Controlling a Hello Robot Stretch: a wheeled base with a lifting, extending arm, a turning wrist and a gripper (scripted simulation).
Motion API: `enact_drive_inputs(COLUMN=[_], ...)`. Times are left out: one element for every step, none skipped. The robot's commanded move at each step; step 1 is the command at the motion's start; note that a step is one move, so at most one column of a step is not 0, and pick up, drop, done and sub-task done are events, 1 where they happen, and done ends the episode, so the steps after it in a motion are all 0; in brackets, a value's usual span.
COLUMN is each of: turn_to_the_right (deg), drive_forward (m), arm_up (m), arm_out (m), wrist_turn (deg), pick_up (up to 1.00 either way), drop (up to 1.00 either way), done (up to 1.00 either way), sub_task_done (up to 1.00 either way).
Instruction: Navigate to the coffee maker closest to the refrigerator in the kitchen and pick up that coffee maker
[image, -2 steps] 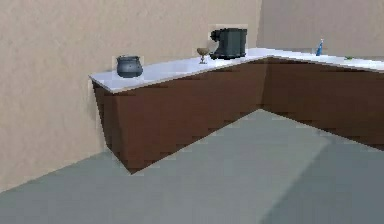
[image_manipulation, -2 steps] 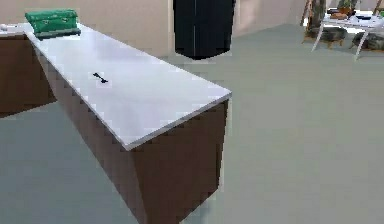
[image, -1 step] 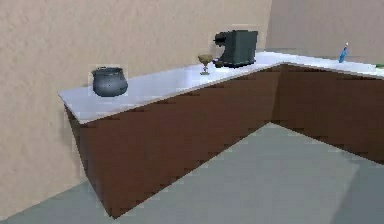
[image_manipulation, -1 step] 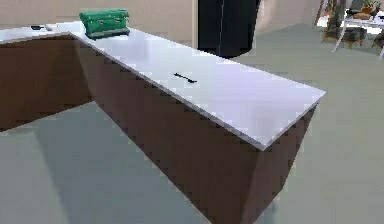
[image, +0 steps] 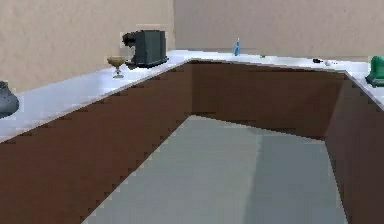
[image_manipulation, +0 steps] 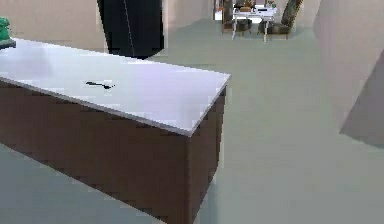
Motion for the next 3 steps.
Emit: enact_drive_inputs(turn_to_the_right=[0.0, 0.0, 45.0], drive_forward=[1.0, 0.6, 0.0], arm_up=[0.0, 0.0, 0.0], arm_out=[0.0, 0.0, 0.0], wrist_turn=[0.0, 0.0, 0.0], pick_up=[0.0, 0.0, 0.0], drop=[0.0, 0.0, 0.0], done=[0.0, 0.0, 0.0], sub_task_done=[0.0, 0.0, 0.0])
